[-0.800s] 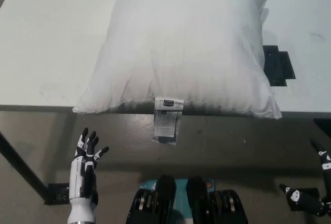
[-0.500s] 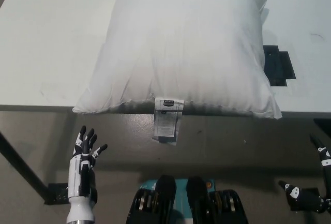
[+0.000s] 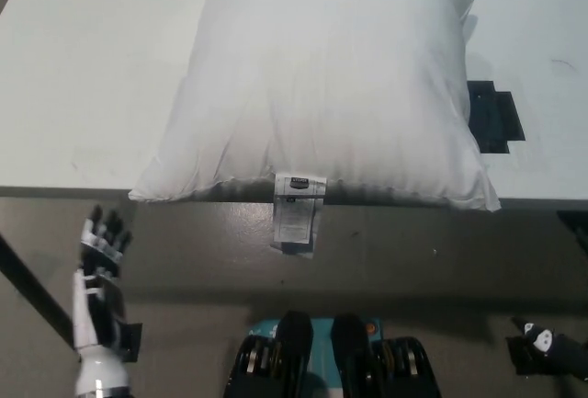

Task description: The robot uses both hands to lift the pillow and then drops it on the table

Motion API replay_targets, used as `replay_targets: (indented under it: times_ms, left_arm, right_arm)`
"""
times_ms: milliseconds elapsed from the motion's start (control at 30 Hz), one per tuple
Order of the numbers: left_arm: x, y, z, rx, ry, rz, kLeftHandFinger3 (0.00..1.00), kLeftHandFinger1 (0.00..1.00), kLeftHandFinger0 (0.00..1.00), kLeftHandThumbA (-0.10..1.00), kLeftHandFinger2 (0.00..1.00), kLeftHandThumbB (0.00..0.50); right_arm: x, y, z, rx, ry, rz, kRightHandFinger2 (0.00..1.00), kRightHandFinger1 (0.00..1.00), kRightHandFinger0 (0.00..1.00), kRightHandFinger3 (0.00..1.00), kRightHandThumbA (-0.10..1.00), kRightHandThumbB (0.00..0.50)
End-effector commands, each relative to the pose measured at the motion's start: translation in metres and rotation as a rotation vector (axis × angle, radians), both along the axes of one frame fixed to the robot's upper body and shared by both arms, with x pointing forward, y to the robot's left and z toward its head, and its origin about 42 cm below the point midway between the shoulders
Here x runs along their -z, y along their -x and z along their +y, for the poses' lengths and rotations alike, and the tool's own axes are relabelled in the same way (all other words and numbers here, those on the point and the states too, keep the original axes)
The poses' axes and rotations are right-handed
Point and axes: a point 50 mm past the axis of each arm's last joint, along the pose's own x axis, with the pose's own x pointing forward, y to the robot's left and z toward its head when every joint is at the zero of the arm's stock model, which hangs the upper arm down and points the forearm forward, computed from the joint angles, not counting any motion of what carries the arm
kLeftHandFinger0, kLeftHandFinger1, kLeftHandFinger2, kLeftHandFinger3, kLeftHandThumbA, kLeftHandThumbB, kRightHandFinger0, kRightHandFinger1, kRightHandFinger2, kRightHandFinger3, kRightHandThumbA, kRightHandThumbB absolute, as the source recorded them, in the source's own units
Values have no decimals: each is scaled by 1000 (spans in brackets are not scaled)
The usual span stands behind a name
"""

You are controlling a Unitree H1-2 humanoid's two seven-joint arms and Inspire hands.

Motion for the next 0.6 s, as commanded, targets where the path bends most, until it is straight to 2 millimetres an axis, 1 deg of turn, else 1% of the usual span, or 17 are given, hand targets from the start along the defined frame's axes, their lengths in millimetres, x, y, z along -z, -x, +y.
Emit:
replay_targets:
  times_ms: [0,33,67,133,167,200,233,267,300,367,400,433,533,567]
  left_arm:
    - [-56,-14,33,-88,-44,-220,1000,1000,1000,1000,1000,135]
    - [-61,-16,36,-92,-52,-235,1000,1000,1000,1000,1000,137]
    - [-60,-16,36,-92,-51,-234,1000,1000,1000,1000,1000,137]
    - [-85,-20,47,-127,-66,-316,1000,1000,1000,982,1000,111]
    - [-95,-23,52,-135,-76,-351,1000,1000,1000,973,1000,96]
    - [-96,-23,53,-136,-76,-354,1000,1000,1000,971,1000,95]
    - [-104,-25,56,-135,-88,-377,1000,1000,1000,996,1000,89]
    - [-125,-34,61,-146,-144,-431,1000,1000,1000,1000,1000,85]
    - [-136,-39,64,-151,-162,-462,1000,1000,1000,1000,1000,89]
    - [-137,-38,65,-153,-166,-464,1000,1000,1000,1000,1000,87]
    - [-143,-41,67,-155,-172,-481,1000,1000,1000,1000,1000,86]
    - [-152,-44,70,-158,-181,-506,1000,1000,1000,1000,1000,86]
    - [-152,-44,70,-160,-182,-506,1000,1000,1000,1000,1000,86]
    - [-174,-62,72,-155,-218,-544,1000,1000,1000,1000,1000,69]
  right_arm:
    - [-46,-9,-21,46,10,-171,1000,1000,1000,1000,1000,176]
    - [-50,-11,-23,51,15,-180,1000,1000,1000,1000,1000,177]
    - [-49,-10,-23,51,15,-179,1000,1000,1000,1000,1000,178]
    - [-68,-17,-32,70,16,-215,1000,1000,1000,1000,1000,216]
    - [-76,-21,-35,73,26,-236,1000,1000,1000,1000,1000,201]
    - [-77,-21,-35,74,26,-237,1000,1000,1000,1000,1000,201]
    - [-83,-24,-38,75,16,-248,1000,1000,1000,1000,1000,202]
    - [-98,-28,-44,89,19,-283,1000,1000,1000,1000,1000,224]
    - [-109,-29,-46,92,26,-304,1000,1000,1000,1000,1000,218]
    - [-110,-29,-46,90,25,-302,1000,1000,1000,1000,1000,220]
    - [-117,-30,-45,87,26,-313,1000,1000,1000,1000,1000,248]
    - [-126,-31,-44,82,27,-330,1000,1000,1000,1000,1000,259]
    - [-127,-31,-44,82,25,-326,1000,1000,1000,1000,1000,260]
    - [-152,-37,-40,72,14,-379,1000,1000,1000,1000,1000,253]
